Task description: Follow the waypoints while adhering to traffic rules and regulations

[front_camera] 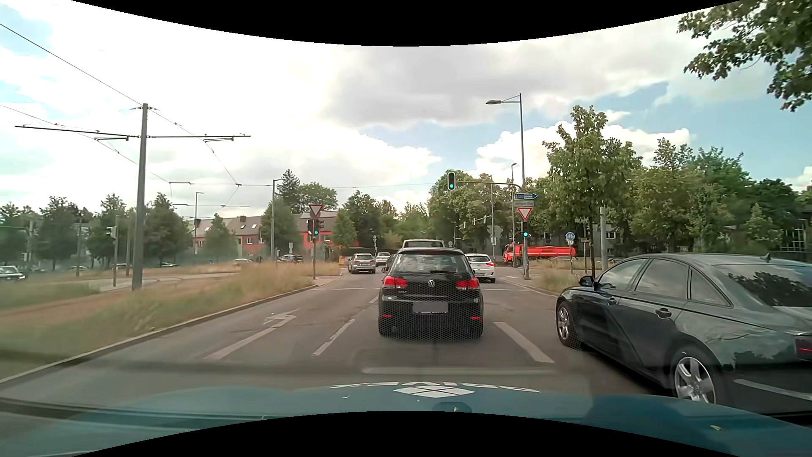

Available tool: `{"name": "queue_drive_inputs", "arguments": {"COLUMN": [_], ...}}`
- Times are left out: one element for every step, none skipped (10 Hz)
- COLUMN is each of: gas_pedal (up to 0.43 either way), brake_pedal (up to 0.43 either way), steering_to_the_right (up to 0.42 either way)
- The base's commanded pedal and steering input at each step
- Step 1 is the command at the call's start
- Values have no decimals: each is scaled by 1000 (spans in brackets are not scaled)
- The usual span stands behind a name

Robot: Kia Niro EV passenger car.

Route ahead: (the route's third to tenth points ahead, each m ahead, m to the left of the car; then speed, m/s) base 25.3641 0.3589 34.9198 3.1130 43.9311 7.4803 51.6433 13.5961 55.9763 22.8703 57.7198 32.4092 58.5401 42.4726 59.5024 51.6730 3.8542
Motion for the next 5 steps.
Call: {"name": "queue_drive_inputs", "arguments": {"gas_pedal": [197, 189, 157, 0, 0], "brake_pedal": [0, 0, 0, 0, 0], "steering_to_the_right": [1, -4, -4, -4, -4]}}
